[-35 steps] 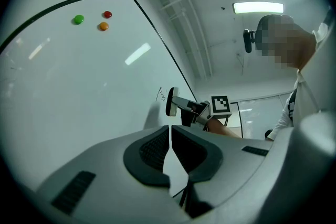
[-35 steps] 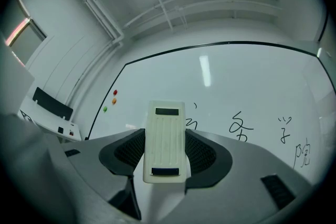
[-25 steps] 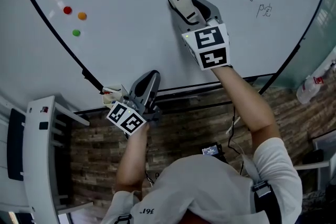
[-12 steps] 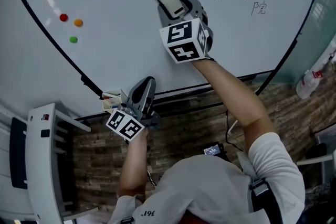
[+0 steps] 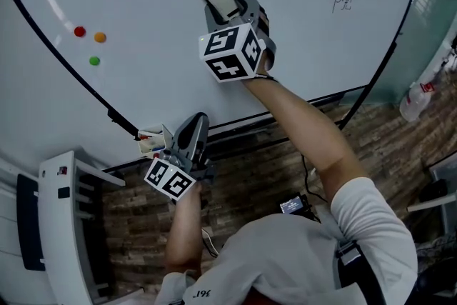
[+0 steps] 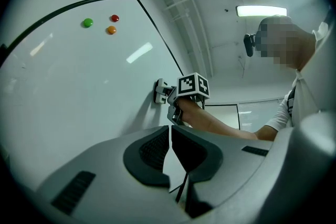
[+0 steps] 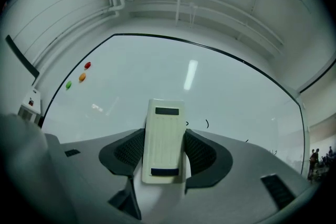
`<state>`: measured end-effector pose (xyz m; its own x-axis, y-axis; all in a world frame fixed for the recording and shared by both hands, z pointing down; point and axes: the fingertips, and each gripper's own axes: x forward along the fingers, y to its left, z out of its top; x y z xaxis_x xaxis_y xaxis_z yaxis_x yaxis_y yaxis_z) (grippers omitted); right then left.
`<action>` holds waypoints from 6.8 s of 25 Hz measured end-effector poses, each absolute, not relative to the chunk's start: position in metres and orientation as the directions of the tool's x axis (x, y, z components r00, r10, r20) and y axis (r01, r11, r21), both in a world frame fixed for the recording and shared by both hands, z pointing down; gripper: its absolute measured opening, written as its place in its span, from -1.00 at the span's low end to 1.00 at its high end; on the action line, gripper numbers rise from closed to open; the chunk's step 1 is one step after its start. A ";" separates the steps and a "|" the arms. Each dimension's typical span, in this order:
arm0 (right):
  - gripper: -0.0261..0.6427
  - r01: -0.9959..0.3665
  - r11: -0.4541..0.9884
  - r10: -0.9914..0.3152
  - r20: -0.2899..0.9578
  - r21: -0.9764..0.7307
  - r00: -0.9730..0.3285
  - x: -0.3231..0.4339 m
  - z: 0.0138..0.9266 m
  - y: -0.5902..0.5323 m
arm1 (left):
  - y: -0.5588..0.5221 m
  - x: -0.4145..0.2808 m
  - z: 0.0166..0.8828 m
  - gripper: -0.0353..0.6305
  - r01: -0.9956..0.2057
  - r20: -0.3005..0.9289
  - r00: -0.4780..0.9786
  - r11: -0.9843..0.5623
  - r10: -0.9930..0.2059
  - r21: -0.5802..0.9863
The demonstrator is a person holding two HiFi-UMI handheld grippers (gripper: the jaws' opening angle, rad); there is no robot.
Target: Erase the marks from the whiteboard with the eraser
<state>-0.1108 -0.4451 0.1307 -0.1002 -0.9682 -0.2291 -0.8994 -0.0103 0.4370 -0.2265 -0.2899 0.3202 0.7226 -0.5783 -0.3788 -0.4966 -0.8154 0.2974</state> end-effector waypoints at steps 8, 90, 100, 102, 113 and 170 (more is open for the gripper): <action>-0.16 -0.905 -0.025 -0.980 -0.189 0.425 -0.062 -0.108 0.129 -0.448 | -0.279 -0.229 0.326 -0.87 -0.502 -0.364 0.726 -0.812 -0.583 0.299; -0.16 -0.907 -0.156 -0.988 -0.054 0.392 0.147 0.252 0.131 -0.434 | -0.270 -0.040 0.322 -0.87 -0.424 -0.310 0.811 -0.864 -0.496 0.272; -0.16 -0.922 -0.238 -0.971 -0.070 0.304 0.228 0.291 0.138 -0.418 | -0.273 -0.044 0.329 -0.87 -0.417 -0.297 0.818 -0.863 -0.493 0.286; -0.16 -0.921 -0.220 -0.976 -0.078 0.322 0.206 0.281 0.139 -0.414 | -0.273 -0.044 0.330 -0.87 -0.414 -0.296 0.819 -0.864 -0.491 0.287; -0.16 -0.917 -0.045 -0.999 -0.040 0.397 0.031 0.186 0.164 -0.412 | -0.265 -0.054 0.332 -0.87 -0.420 -0.291 0.818 -0.860 -0.497 0.289; -0.16 -0.899 -0.021 -0.997 0.055 0.437 0.050 0.274 0.201 -0.436 | -0.293 0.038 0.340 -0.87 -0.387 -0.262 0.847 -0.875 -0.463 0.292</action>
<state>0.2736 -0.4357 0.2012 0.0497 -0.9973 0.0546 -0.8991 -0.0209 0.4372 0.0379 -0.2929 0.3402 0.8469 -0.4626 -0.2622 -0.3873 -0.8745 0.2919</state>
